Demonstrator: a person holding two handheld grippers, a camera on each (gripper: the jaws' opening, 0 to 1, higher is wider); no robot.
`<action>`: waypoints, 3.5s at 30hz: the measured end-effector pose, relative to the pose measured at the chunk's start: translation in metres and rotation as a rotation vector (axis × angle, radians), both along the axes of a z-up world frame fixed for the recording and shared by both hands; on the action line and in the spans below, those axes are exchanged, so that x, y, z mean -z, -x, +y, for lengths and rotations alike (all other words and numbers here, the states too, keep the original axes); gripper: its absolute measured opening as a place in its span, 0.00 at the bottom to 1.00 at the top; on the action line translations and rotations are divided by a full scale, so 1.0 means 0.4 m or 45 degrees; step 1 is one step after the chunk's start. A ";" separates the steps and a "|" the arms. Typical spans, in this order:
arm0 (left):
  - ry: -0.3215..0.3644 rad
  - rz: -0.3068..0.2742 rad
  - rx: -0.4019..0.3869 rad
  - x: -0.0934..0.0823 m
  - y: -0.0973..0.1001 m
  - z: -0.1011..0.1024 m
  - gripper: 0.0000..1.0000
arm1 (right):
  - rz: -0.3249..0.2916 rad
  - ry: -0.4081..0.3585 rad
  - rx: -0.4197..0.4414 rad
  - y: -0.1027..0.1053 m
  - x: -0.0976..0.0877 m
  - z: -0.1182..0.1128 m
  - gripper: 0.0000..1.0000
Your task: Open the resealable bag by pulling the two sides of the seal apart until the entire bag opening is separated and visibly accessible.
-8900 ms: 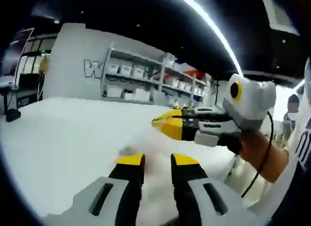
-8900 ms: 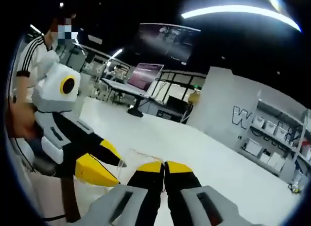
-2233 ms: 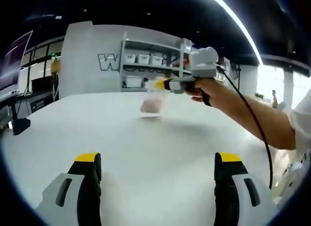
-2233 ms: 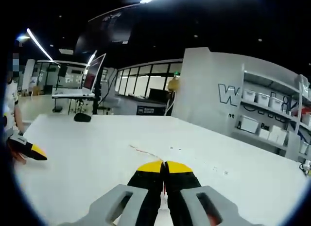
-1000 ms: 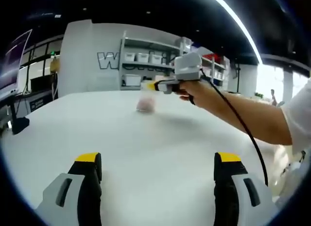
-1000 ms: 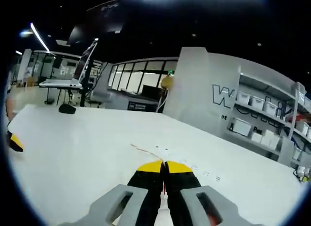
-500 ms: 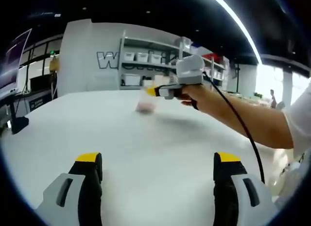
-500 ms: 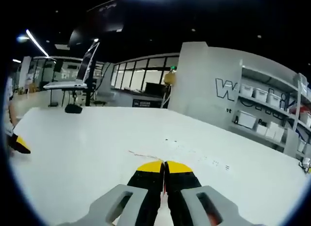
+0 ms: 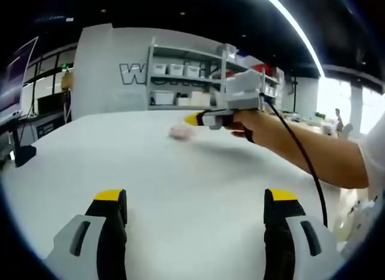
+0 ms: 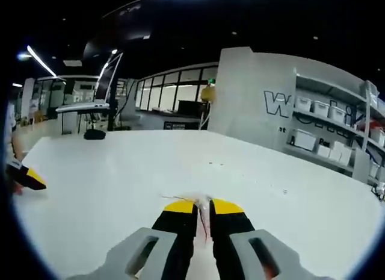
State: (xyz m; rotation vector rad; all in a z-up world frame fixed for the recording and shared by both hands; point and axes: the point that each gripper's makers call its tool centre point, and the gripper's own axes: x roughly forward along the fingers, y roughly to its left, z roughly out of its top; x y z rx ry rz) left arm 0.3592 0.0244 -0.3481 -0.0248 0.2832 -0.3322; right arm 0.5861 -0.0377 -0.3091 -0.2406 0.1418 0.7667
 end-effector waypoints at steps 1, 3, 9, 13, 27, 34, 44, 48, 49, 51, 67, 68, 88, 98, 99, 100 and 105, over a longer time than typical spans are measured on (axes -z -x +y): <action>-0.002 0.001 0.000 0.001 0.000 0.000 0.94 | -0.002 0.001 0.001 0.003 -0.001 -0.002 0.06; -0.003 0.002 0.001 0.002 0.000 -0.001 0.94 | -0.006 0.002 0.005 0.007 -0.001 -0.007 0.07; 0.000 0.001 0.000 0.003 0.001 -0.001 0.94 | -0.016 0.012 0.001 0.043 0.000 -0.019 0.09; -0.003 0.001 -0.002 0.004 0.003 -0.002 0.93 | -0.017 0.007 0.010 0.042 0.002 -0.028 0.09; -0.016 0.003 0.001 0.007 0.009 -0.008 0.93 | 0.026 -0.180 0.157 0.096 0.036 -0.073 0.28; -0.006 0.000 -0.008 0.004 0.005 -0.004 0.93 | 0.050 -0.188 0.200 0.105 0.059 -0.078 0.43; -0.008 0.005 -0.009 0.007 0.005 -0.007 0.92 | 0.039 -0.285 0.268 0.092 0.045 -0.091 0.91; -0.012 0.006 -0.008 0.008 0.003 -0.005 0.92 | 0.064 -0.294 0.253 0.095 0.050 -0.078 0.99; -0.013 0.007 -0.007 0.008 0.001 -0.003 0.92 | 0.071 -0.274 0.254 0.096 0.057 -0.076 0.99; -0.013 0.008 -0.008 0.008 0.001 -0.003 0.92 | 0.082 -0.235 0.253 0.097 0.067 -0.074 0.99; -0.007 -0.006 -0.039 0.003 -0.003 0.006 0.96 | 0.066 -0.248 0.251 0.082 0.060 -0.077 1.00; -0.007 -0.005 -0.040 0.003 -0.003 0.007 0.96 | 0.067 -0.248 0.251 0.083 0.060 -0.078 1.00; -0.005 -0.004 -0.039 0.006 -0.004 0.009 0.96 | 0.078 -0.241 0.242 0.119 0.059 -0.074 0.97; -0.001 -0.003 -0.035 0.005 -0.007 0.014 0.96 | 0.077 -0.238 0.246 0.133 0.059 -0.075 0.95; -0.001 -0.003 -0.034 0.005 -0.007 0.014 0.96 | 0.077 -0.237 0.245 0.134 0.060 -0.075 0.95; -0.001 -0.004 -0.035 0.005 -0.007 0.015 0.96 | 0.077 -0.237 0.245 0.135 0.060 -0.075 0.95; 0.003 -0.005 -0.035 0.005 -0.009 0.016 0.95 | 0.076 -0.235 0.247 0.141 0.060 -0.076 0.94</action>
